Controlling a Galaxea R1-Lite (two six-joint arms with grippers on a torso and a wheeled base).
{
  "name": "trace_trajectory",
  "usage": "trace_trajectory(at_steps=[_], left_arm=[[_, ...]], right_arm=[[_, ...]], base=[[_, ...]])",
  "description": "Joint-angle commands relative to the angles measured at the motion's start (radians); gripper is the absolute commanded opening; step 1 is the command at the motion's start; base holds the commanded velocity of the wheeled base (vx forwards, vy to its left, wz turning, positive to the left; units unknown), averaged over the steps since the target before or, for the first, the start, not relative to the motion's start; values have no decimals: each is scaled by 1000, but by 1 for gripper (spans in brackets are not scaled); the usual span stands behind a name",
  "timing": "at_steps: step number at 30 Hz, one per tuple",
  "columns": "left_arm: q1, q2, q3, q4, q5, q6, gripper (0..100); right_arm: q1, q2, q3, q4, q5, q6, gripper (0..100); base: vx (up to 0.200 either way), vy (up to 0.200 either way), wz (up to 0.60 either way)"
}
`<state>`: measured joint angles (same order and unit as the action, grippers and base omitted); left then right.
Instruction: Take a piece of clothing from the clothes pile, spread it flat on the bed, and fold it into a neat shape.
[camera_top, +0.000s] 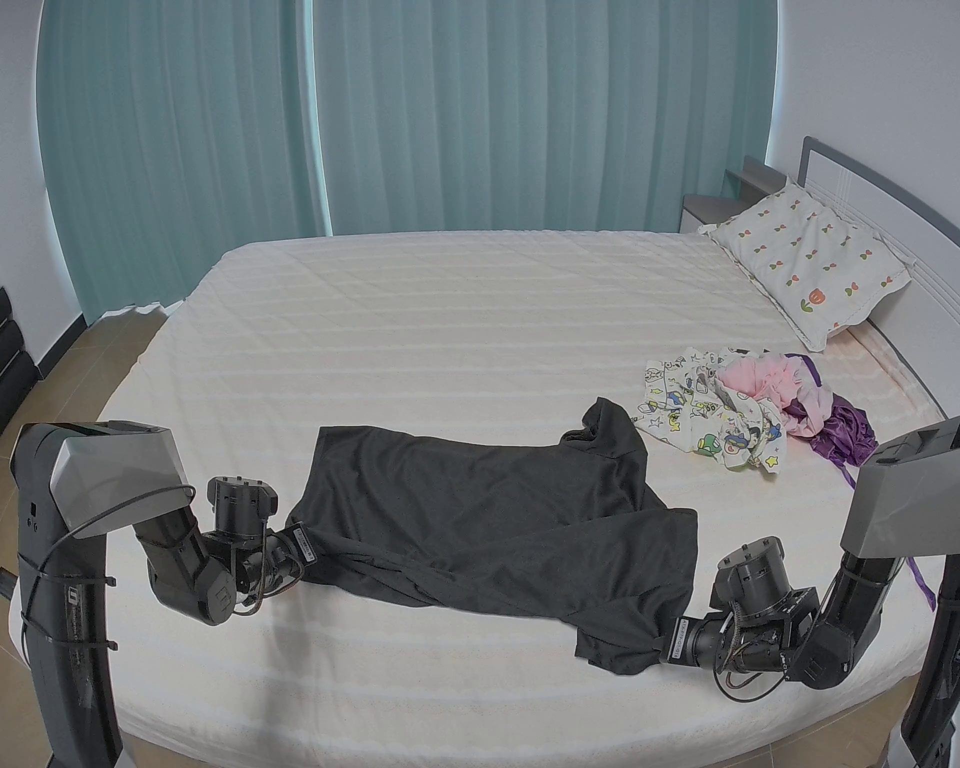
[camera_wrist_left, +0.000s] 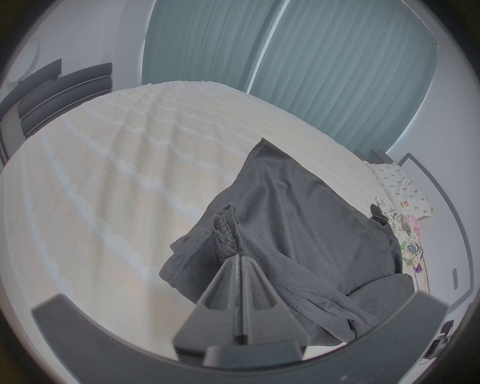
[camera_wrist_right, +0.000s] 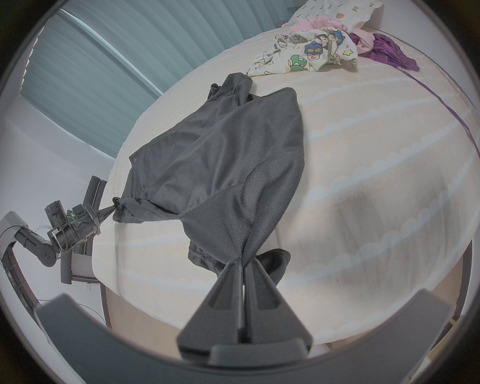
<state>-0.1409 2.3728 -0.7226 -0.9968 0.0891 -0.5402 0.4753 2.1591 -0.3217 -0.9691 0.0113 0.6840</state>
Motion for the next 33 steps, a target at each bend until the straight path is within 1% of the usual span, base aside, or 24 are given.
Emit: trace_trajectory(at_steps=[1, 3, 5, 7, 8, 13, 17, 21, 22, 24, 25, 27, 33], left_arm=[[1, -26, 5, 3, 6, -1, 0], [1, -53, 15, 4, 12, -3, 0], [1, -130, 61, 1, 26, -6, 0], [1, -158, 78, 4, 26, -6, 0], [1, -205, 112, 7, 26, -4, 0], [1, -267, 166, 37, 26, 2, 0], [20, -257, 137, 52, 24, 2, 0], [29, -204, 87, 60, 20, 0, 0], [29, -167, 60, 61, 17, -3, 100], [27, -145, 46, 60, 17, -3, 100], [23, -92, 3, 60, 17, -4, 100], [20, -50, -38, 60, 17, -6, 100], [1, 17, -101, 64, 17, -6, 100]], right_arm=[[-3, -7, 9, -2, -2, -1, 0], [-4, -15, 15, -10, -2, -3, 0], [-9, -45, 36, -39, -2, -1, 0], [-9, -53, 43, -43, -2, -1, 0], [-9, -65, 49, -46, -2, -4, 0], [-7, -73, 55, -45, -1, -4, 0], [0, -64, 59, -46, 1, -9, 0], [2, -65, 59, -46, 1, -8, 0], [2, -64, 59, -46, 1, -8, 0], [2, -64, 59, -46, 1, -8, 0], [2, -61, 56, -46, 3, -1, 0], [2, -53, 55, -46, 3, -1, 0], [2, -41, 53, -48, 3, -1, 0]], base=[[0, 0, 0], [0, 0, 0], [0, 0, 0], [0, 0, 0], [0, 0, 0], [0, 0, 0], [0, 0, 0], [0, 0, 0], [0, 0, 0], [0, 0, 0], [0, 0, 0], [0, 0, 0], [0, 0, 0]])
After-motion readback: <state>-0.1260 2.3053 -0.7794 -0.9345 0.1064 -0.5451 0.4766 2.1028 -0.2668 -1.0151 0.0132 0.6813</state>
